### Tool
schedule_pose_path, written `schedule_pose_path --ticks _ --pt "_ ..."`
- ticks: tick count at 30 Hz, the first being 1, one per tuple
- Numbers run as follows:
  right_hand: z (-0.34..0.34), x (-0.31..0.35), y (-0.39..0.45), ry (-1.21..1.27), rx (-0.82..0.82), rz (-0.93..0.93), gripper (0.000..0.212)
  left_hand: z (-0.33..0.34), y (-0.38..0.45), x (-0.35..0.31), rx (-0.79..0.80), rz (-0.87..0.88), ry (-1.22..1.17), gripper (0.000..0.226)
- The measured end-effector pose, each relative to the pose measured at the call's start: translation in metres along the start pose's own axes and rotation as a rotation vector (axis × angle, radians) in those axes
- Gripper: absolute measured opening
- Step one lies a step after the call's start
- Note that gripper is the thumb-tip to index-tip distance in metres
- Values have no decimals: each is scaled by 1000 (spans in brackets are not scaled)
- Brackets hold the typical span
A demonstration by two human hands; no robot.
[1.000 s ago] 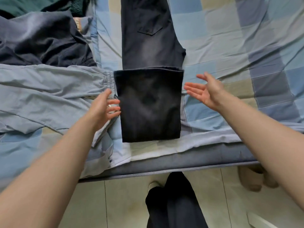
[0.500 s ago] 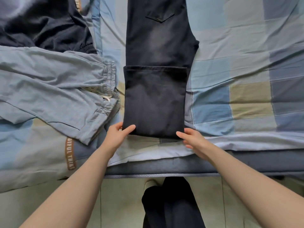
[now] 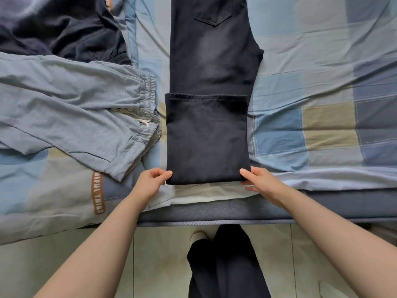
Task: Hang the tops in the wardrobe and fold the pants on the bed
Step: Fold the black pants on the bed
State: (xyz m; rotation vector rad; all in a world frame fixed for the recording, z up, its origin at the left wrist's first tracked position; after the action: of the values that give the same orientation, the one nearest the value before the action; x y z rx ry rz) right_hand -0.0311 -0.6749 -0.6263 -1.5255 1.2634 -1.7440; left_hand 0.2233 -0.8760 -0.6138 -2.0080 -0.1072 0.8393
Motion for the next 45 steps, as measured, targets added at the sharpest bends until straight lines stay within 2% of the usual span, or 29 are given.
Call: schedule_pose_path --ticks 2,6,10,14,17,22,27,30,32,34,37,39,41,43,45 --pt "4 -3 3 52 -72 4 24 7 -4 1 -38 -7 -26 22" --pt "-7 -16 -12 -81 -227 -15 17 32 -23 8 8 -33 16 21" --pt "-32 -67 -53 150 -278 143 32 76 -61 28 196 37 83 33" --pt "-45 -105 -88 17 -258 225 17 110 -98 59 241 14 123 25" --pt "-39 -126 -100 158 -224 213 16 116 -111 73 241 -33 69 23" --pt "-23 -143 -102 560 -254 224 21 112 -114 67 236 -33 69 20" --pt "-27 -133 -105 625 -376 203 19 107 -113 62 223 -51 96 52" --pt "-34 -113 -113 576 -384 174 46 110 -121 47 317 34 60 91" --pt "-37 -87 -117 472 -329 105 54 108 -128 35 358 152 208 105" --pt "-39 -56 -120 364 -261 66 49 98 -131 18 293 253 447 97" --pt "-44 -14 -121 274 -167 75 27 73 -128 -19 121 379 545 63" --pt "-57 11 -115 200 -145 100 17 55 -118 -46 45 428 534 39" --pt "-73 32 -103 137 -128 115 16 41 -104 -69 30 423 484 21" --pt "-96 53 -79 78 -134 108 16 35 -84 -86 87 347 372 13" --pt "-124 72 -50 32 -181 100 16 40 -69 -102 189 258 195 14"
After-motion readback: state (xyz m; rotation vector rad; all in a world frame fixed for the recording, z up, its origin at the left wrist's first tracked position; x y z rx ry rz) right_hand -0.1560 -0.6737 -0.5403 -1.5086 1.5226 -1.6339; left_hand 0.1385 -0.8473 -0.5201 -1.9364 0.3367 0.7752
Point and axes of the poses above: each hand's wrist, its own y-axis towards the middle knuckle, its own z-axis out of the palm, x = y × z, the point moved 9 cm from there along y, towards the middle knuckle, and after that the axes turned 2 degrees about x, right-handed, at the moved point
